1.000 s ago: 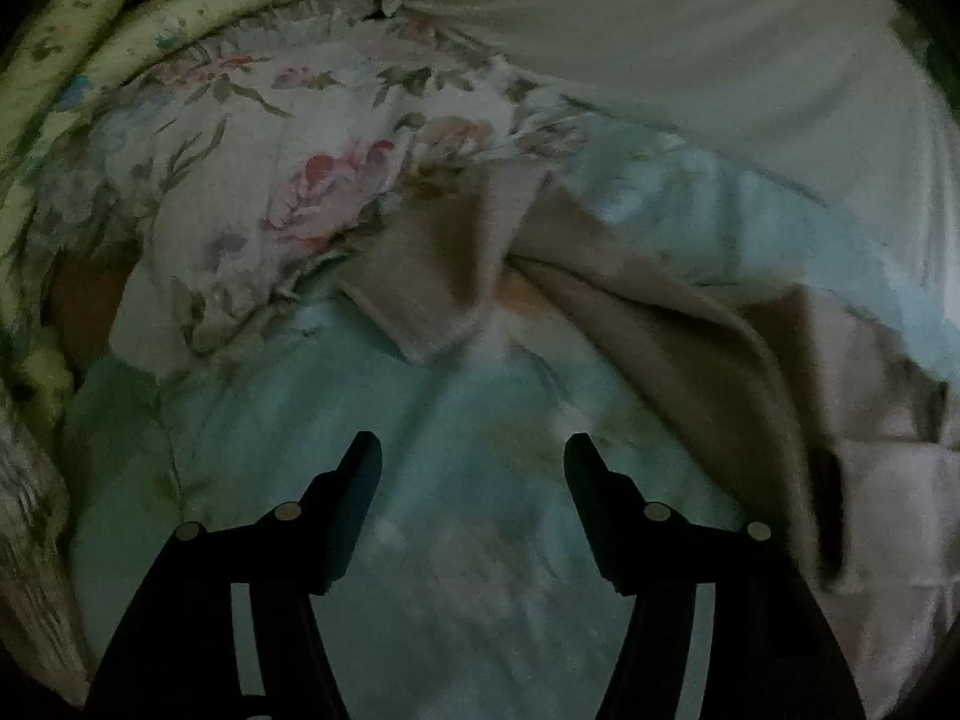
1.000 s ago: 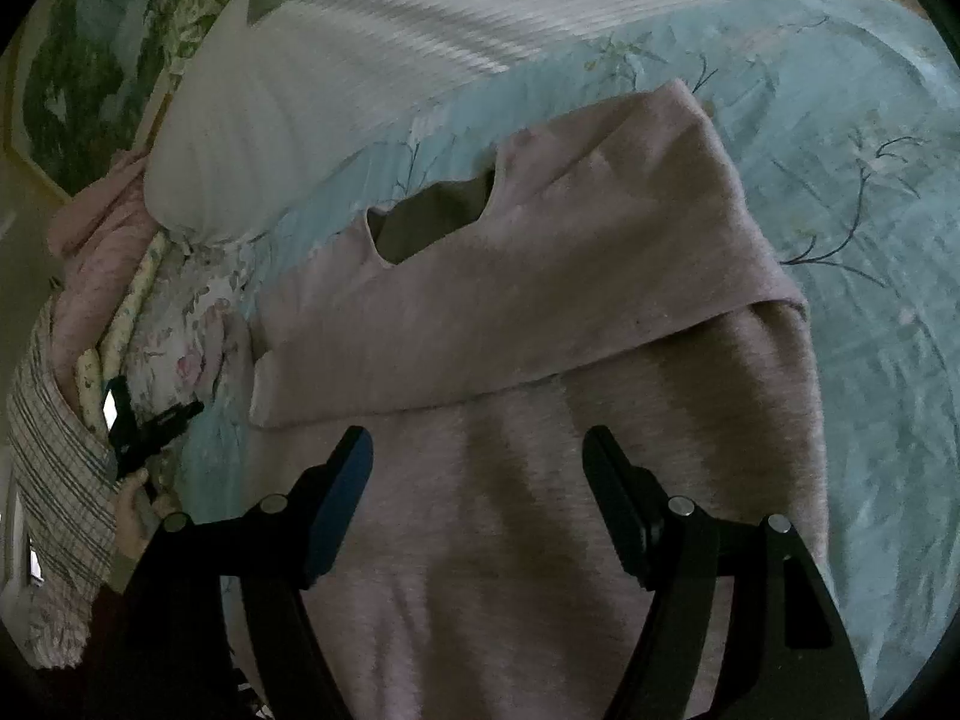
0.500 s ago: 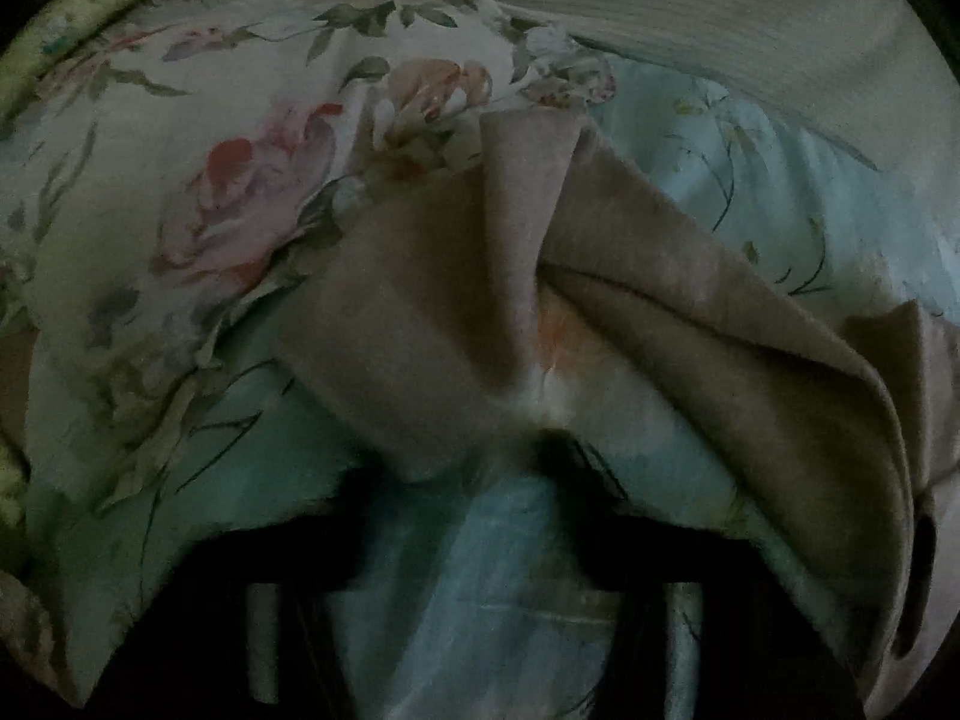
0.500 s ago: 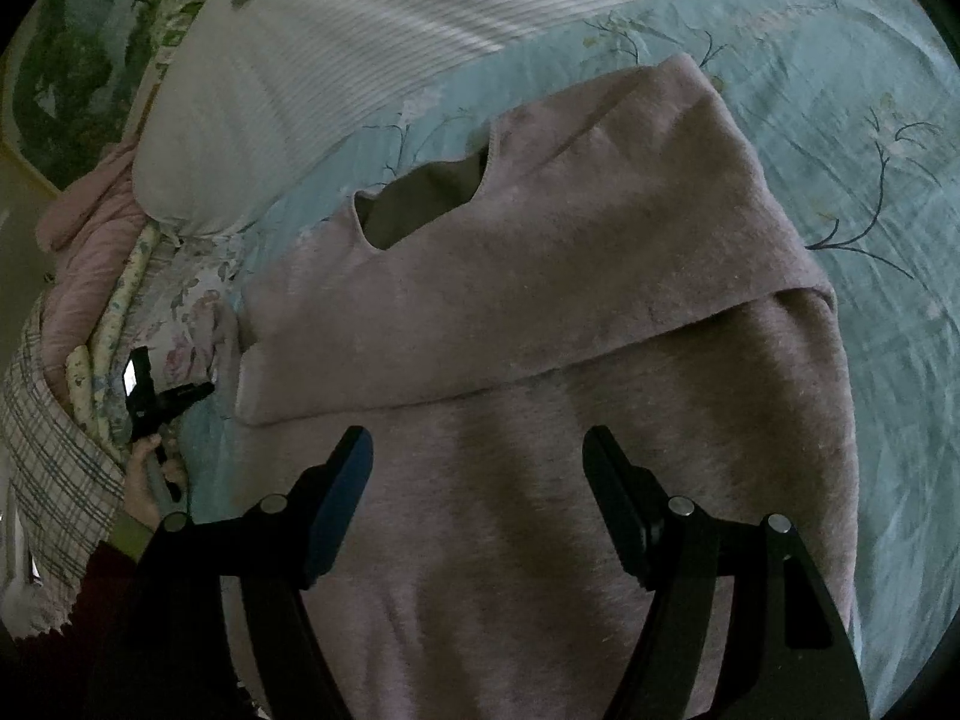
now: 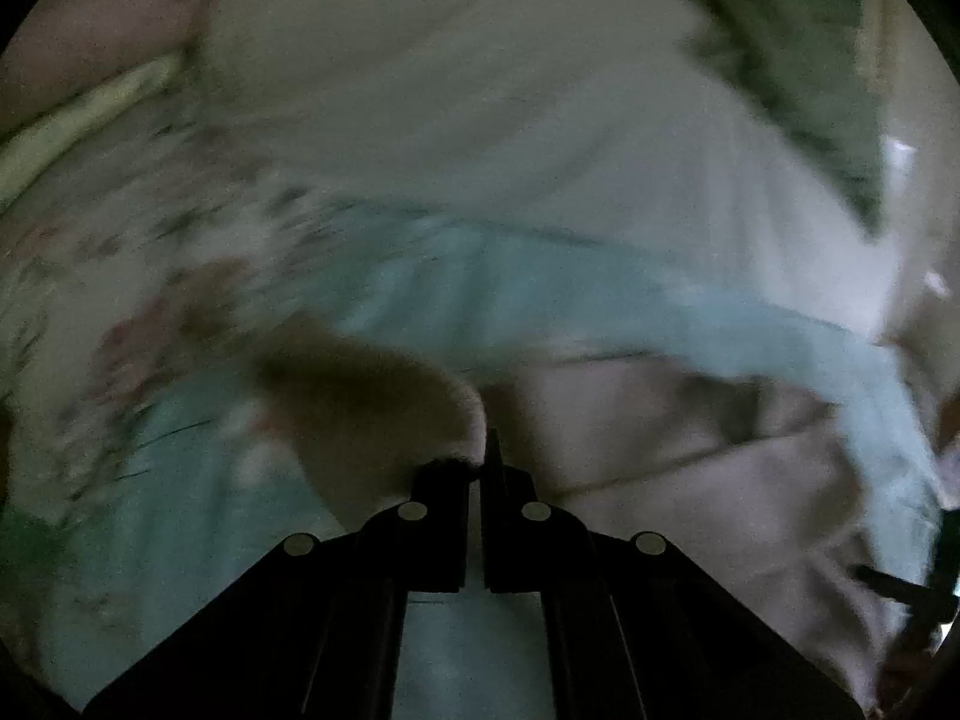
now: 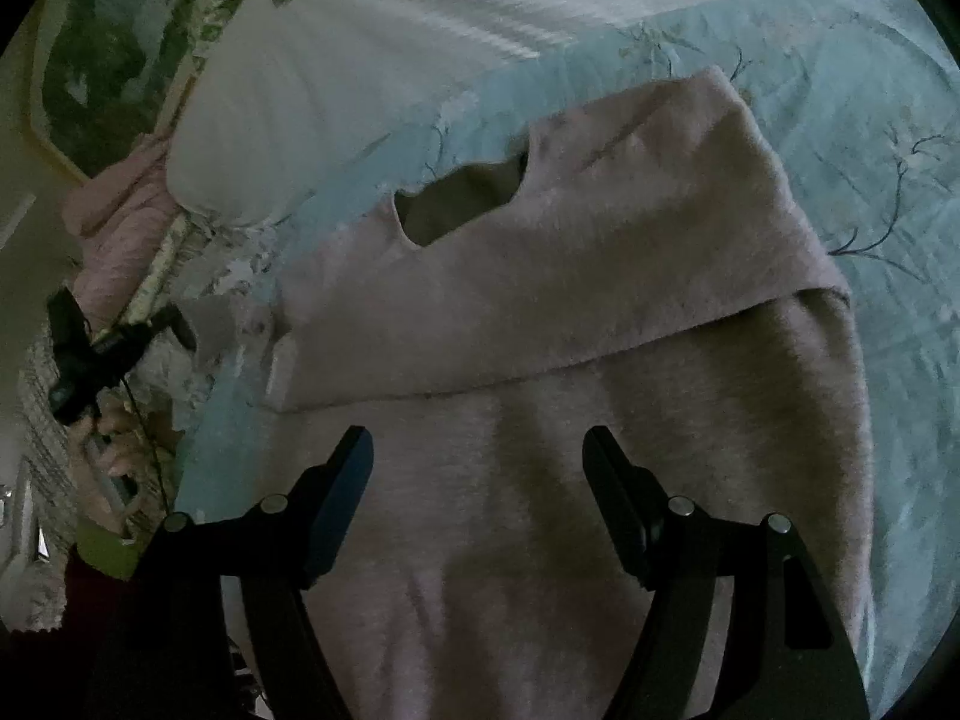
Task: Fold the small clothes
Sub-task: 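Fold the sleeve across the sweater body with the left tool, release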
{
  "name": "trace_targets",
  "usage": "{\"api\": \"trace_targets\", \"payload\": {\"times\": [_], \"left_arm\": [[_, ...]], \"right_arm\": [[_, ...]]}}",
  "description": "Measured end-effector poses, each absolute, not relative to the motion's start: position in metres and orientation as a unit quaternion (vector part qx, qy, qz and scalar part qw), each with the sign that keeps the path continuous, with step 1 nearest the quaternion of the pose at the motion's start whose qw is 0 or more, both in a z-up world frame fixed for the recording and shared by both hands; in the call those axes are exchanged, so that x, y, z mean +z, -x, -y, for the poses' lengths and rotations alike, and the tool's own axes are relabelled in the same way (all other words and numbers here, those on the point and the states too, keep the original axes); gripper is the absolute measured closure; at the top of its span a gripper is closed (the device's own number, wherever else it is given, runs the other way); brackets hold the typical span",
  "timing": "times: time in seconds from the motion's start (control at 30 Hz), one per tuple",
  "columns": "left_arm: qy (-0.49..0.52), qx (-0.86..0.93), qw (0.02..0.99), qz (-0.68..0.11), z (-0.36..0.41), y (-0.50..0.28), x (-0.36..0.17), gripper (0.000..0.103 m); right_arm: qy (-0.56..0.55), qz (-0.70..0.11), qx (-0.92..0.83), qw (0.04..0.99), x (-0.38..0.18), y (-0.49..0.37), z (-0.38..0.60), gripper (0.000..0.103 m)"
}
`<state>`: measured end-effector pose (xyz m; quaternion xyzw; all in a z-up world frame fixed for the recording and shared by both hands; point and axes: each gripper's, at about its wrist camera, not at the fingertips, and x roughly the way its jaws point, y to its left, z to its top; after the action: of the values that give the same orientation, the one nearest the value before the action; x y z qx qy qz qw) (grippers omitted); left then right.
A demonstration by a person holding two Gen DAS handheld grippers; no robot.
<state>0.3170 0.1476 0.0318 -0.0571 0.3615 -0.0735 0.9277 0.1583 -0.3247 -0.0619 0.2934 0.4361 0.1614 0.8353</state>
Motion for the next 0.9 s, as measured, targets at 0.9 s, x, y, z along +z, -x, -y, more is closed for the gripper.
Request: {"api": "trace_targets", "payload": {"times": [0.9], "left_arm": [[-0.024,-0.299,0.832,-0.466,0.242,-0.36,-0.069,0.086]], "right_arm": [[-0.348,-0.392,0.08,0.848,-0.055,-0.116,0.422,0.03]]}}
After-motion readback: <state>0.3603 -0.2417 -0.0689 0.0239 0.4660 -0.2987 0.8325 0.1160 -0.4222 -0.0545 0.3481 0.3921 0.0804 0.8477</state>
